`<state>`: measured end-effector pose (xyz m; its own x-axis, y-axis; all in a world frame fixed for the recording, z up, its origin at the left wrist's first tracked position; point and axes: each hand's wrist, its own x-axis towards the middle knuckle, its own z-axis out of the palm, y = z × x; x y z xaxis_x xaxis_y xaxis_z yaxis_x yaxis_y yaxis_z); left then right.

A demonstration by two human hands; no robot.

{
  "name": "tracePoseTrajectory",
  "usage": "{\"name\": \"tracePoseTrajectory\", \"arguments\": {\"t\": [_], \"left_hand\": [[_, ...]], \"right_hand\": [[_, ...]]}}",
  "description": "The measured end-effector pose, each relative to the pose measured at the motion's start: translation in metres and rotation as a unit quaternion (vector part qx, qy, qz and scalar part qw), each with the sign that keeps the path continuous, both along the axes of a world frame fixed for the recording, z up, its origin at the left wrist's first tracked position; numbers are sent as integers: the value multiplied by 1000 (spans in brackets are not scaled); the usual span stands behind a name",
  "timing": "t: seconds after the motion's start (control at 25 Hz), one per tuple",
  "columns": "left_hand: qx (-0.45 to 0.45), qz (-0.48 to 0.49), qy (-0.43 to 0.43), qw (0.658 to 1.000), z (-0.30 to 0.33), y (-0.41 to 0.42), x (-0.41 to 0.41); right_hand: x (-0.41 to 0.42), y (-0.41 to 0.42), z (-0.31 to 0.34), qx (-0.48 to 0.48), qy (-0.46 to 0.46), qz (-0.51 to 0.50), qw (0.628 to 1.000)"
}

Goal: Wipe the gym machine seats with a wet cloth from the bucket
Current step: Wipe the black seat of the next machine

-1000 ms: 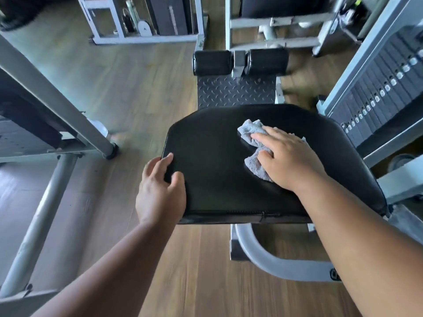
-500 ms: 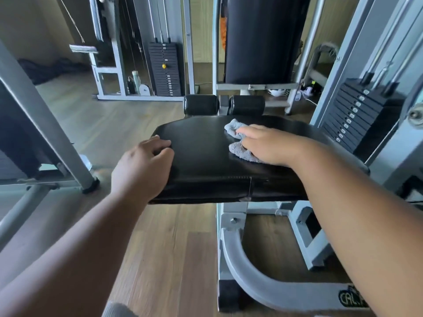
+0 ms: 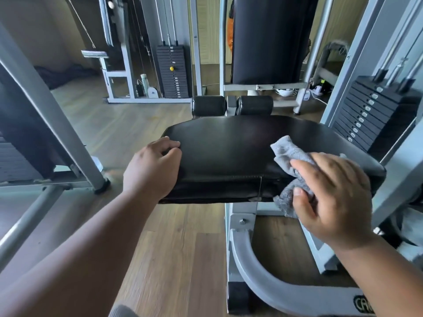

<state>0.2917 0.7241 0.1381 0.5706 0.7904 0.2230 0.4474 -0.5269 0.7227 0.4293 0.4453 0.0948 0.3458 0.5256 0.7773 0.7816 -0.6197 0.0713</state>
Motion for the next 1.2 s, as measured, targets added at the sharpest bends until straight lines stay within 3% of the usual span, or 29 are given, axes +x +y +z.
{"name": "tracePoseTrajectory", "arguments": {"t": [0.12, 0.32, 0.48, 0.56, 0.72, 0.84, 0.92, 0.96, 1.04, 1.08, 1.12, 1.2], "left_hand": [[8, 5, 7, 1000, 1, -1, 1], [-72, -3, -36, 997, 3, 0, 0], [-97, -18, -42, 994, 6, 0, -1], [-81, -23, -18, 996, 6, 0, -4], [-73, -23, -8, 997, 7, 0, -4], [-69, -14, -14, 997, 3, 2, -1], [-127, -52, -69, 988, 8, 0, -3], [-201, -58, -137, 968, 12, 1, -5], [-373, -54, -270, 886, 22, 0, -12], [-392, -44, -310, 865, 27, -2, -17], [-337, -30, -315, 887, 28, -2, -25], [-89, -4, -275, 957, 22, -5, -40]], "right_hand": [[-18, 33, -3, 38, 1, 14, 999], [-76, 124, 2, -22, 27, 106, 994], [-80, 133, 11, -74, 11, 141, 987], [-61, 104, 15, -65, -1, 128, 990], [-16, 35, 19, -5, 14, 9, 1000], [-33, 52, 28, -1, 75, -26, 997], [-62, 97, 39, -48, 119, -15, 992], [-77, 124, 47, -92, 146, 3, 985], [-95, 173, 63, -189, 249, 63, 948], [-98, 191, 74, -234, 320, 106, 912], [-92, 202, 83, -254, 394, 152, 870], [-72, 194, 97, -186, 521, 249, 795]]}}
